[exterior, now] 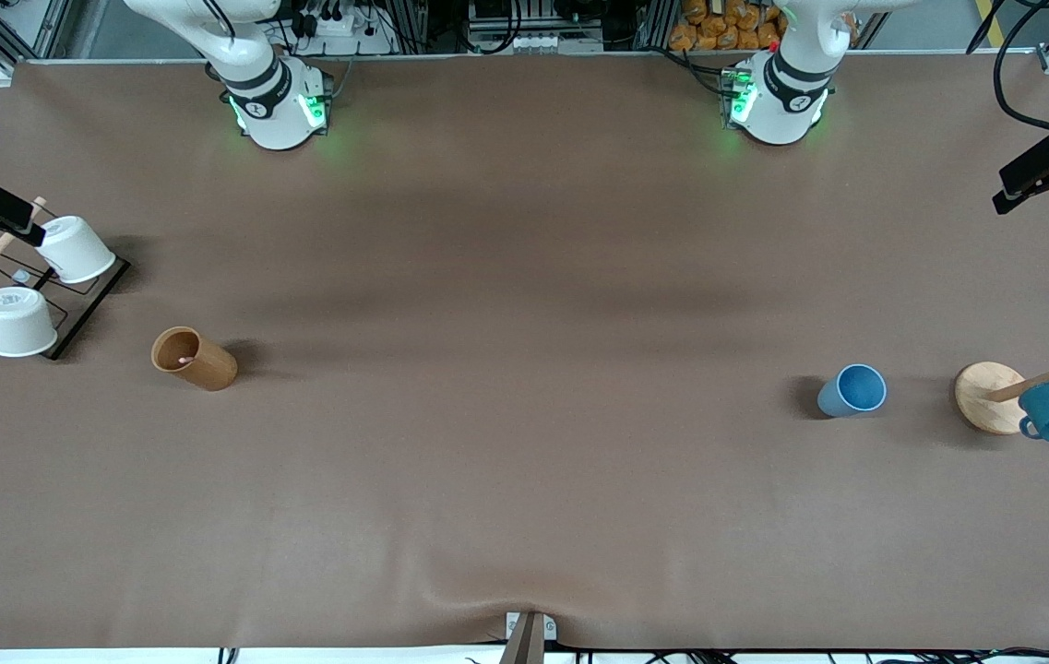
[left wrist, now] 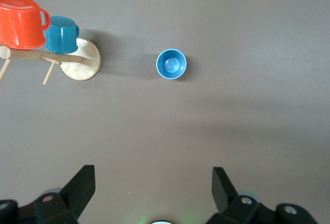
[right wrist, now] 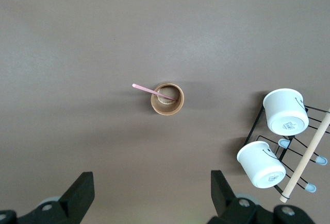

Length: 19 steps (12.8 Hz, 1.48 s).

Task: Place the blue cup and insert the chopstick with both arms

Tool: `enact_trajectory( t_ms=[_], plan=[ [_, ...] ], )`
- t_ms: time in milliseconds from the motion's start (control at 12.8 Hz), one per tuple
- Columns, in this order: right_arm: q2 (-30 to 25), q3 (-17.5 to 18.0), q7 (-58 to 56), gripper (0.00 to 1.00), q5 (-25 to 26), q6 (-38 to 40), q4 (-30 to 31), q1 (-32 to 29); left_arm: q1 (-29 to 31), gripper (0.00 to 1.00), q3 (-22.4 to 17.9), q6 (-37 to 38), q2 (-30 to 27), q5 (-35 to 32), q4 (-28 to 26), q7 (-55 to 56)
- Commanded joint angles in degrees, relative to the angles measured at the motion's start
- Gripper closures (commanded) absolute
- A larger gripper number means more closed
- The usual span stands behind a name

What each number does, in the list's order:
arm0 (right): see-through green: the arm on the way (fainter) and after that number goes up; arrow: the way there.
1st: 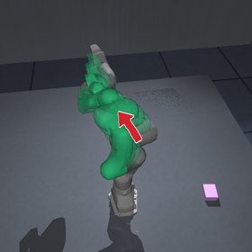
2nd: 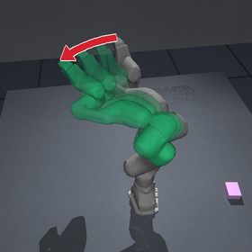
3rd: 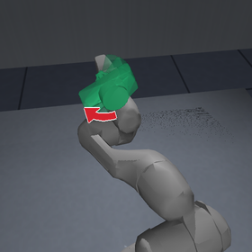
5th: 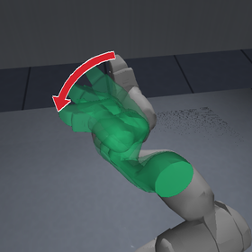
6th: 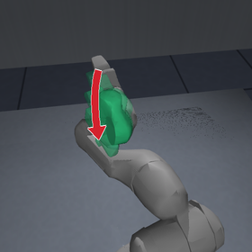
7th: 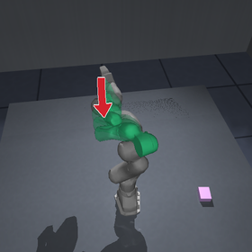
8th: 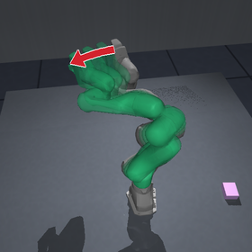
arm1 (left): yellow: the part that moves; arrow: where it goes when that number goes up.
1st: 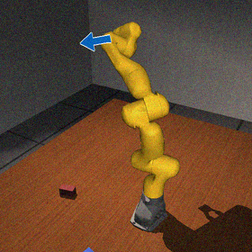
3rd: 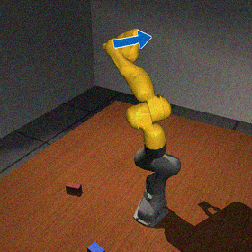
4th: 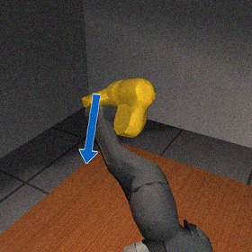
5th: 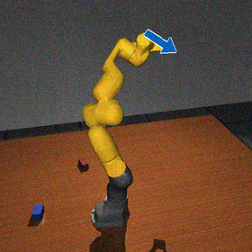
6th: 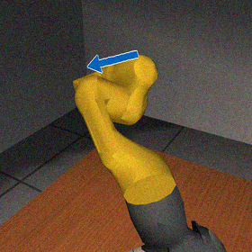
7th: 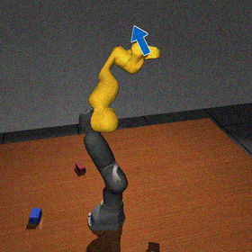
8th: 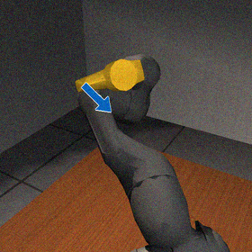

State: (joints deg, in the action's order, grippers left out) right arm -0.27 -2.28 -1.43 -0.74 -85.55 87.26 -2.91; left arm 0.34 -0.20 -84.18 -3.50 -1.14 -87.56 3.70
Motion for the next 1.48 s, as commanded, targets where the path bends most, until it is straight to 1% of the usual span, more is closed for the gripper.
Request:
enact_trajectory(
  t_ms=[0,545,701,1402],
  plan=[
    [-0.2,-0.2,-0.2,0.0,0.0,0.4,-0.6,-0.1,0.1,0.0,0.3,0.2,-0.2,-1.6,0.6,0.1],
    [-0.1,-0.3,-0.2,0.0,0.0,0.3,-0.6,-0.2,0.5,0.0,0.1,0.2,0.0,-1.9,0.9,-1.2],
    [-0.1,-0.3,-0.2,0.0,0.0,0.3,-0.6,-0.2,2.6,0.0,0.2,0.3,0.0,-1.2,0.8,-1.4],
    [-0.1,-0.3,-0.2,0.0,0.0,-0.1,-0.6,-0.2,2.6,0.0,0.5,0.3,0.2,-1.1,0.7,-1.4]
  ],
)
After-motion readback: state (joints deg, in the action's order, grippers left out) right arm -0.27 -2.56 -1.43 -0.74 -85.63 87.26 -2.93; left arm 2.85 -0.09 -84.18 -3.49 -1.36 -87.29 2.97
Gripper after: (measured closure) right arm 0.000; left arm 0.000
